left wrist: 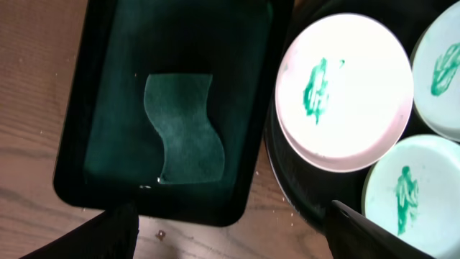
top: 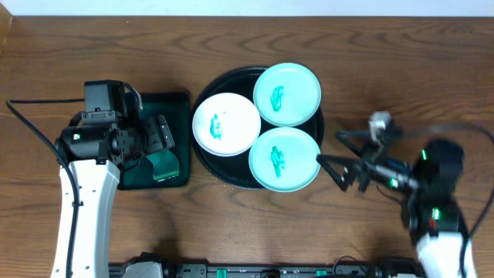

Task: Clean dirty plates on tray and stack at the side

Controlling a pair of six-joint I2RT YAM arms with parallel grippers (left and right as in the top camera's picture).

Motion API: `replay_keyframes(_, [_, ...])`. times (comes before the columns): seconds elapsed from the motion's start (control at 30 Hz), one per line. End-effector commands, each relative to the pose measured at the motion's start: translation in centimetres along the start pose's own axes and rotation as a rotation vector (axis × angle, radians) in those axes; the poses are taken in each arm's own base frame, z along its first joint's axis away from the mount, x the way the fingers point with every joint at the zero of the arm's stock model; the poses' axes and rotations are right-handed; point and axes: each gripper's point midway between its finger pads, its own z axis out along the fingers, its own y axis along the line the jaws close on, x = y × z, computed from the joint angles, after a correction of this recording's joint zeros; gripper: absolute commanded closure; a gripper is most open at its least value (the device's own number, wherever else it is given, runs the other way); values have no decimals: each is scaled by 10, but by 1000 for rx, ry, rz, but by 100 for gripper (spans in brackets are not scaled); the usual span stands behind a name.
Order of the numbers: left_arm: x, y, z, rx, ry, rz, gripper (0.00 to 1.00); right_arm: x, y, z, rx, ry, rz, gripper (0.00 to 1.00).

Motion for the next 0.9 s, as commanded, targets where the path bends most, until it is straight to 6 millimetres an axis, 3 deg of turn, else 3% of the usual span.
replay_keyframes(0.0, [-6, -3, -5, 7, -22, 9, 18, -9, -2, 39, -70, 168, 35, 1])
replay_keyframes(0.07, [-6, -3, -5, 6, -22, 9, 18, -4, -16, 57, 0, 275, 67, 1])
replay_keyframes(0.1, [-6, -3, -5, 7, -22, 9, 17, 6, -33, 72, 129, 417, 62, 1])
replay_keyframes(0.2, [-6, -3, -5, 6, -22, 9, 18, 10, -55, 81, 346, 602, 23, 1])
replay_keyframes(0.33, [-7, -3, -5, 7, -27, 10, 17, -3, -64, 86, 539, 710, -77, 1])
replay_keyframes(0.57, [-8, -3, -5, 8, -29, 10, 18, -17, -41, 122, 486, 680, -224, 1])
replay_keyframes(0.87, [-8, -3, -5, 8, -29, 10, 17, -2, -6, 137, 323, 701, -188, 1])
